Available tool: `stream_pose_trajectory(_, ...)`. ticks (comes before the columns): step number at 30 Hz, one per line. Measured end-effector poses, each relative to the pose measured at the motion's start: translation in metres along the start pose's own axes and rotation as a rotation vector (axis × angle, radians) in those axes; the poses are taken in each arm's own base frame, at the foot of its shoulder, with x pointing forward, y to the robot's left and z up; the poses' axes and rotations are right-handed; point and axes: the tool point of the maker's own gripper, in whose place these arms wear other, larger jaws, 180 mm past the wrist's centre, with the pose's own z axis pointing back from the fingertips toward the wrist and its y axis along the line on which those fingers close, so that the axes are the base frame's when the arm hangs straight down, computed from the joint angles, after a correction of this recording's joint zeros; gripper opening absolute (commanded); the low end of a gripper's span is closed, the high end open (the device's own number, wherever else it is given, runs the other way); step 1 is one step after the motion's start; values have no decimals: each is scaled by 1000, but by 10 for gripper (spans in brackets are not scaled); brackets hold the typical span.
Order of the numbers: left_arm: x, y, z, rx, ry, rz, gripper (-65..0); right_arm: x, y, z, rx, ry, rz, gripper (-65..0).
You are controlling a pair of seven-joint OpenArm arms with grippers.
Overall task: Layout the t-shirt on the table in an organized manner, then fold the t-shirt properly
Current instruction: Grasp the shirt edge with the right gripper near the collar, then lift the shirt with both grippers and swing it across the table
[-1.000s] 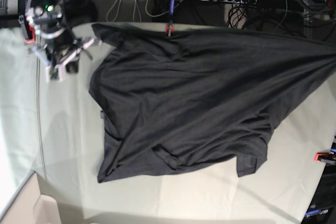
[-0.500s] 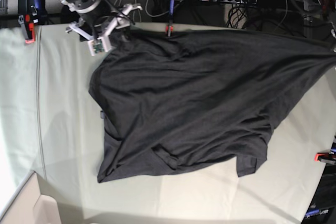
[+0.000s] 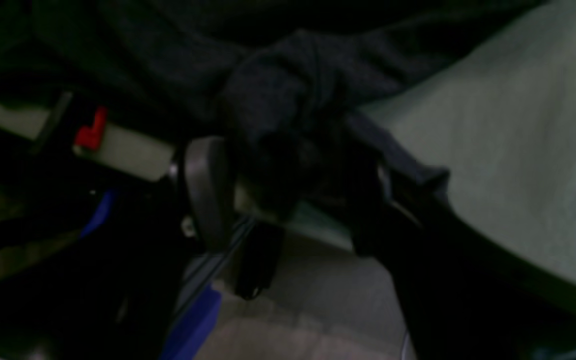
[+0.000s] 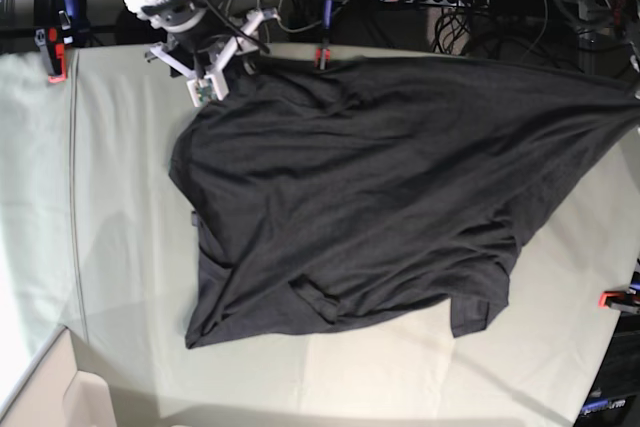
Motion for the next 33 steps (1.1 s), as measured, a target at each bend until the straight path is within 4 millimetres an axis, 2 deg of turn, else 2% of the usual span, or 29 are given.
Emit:
stream_pose_trajectory(2, 0, 0, 0, 0, -1, 1, -650, 1, -1, 1, -1, -5, 3, -616)
stream_pose_trajectory(3, 0, 0, 0, 0, 0, 2, -650, 2, -2, 1, -5, -6, 2, -650)
stream_pose_trajectory(5, 0, 0, 0, -2, 1, 7, -650, 9, -9, 5, -21, -21, 9, -633)
stream_pose_trajectory(7, 1, -3, -1, -6, -2, 13, -650, 26, -22, 14, -54, -68, 35, -650)
stream_pose_trajectory(13, 13, -24, -7, -42, -37, 44, -650, 94, -63, 63, -190, -277, 50, -650)
stream_pose_trajectory(15, 16, -26, -8, -46, -43, 47, -650, 97, -78, 70, -233, -294, 42, -650)
stream_pose_trajectory(17, 19, -30, -10, -51, -51, 52, -650, 90, -89, 70, -262, -270, 30, -650)
stream_pose_trajectory(19, 18, -45, -13, -77, -51, 55, -650, 91, -95, 72, -275, -269, 30, -650)
stream_pose_trajectory(23, 10, -100, -18, -189, -29, 53, -650, 114, -97, 70, -279, -322, 35, -650)
stream_pose_trajectory(26, 8, -153, -18, -295, -24, 57, -650, 137, -100, 70, -285, -372, 41, -650)
stream_pose_trajectory(30, 16, -232, -15, -429, -56, -2, -650, 184, -110, 67, -288, -455, 78, -650)
stream_pose_trajectory(33, 33, -290, -10, -518, -113, -65, -650, 225, -126, 66, -304, -477, 131, -650)
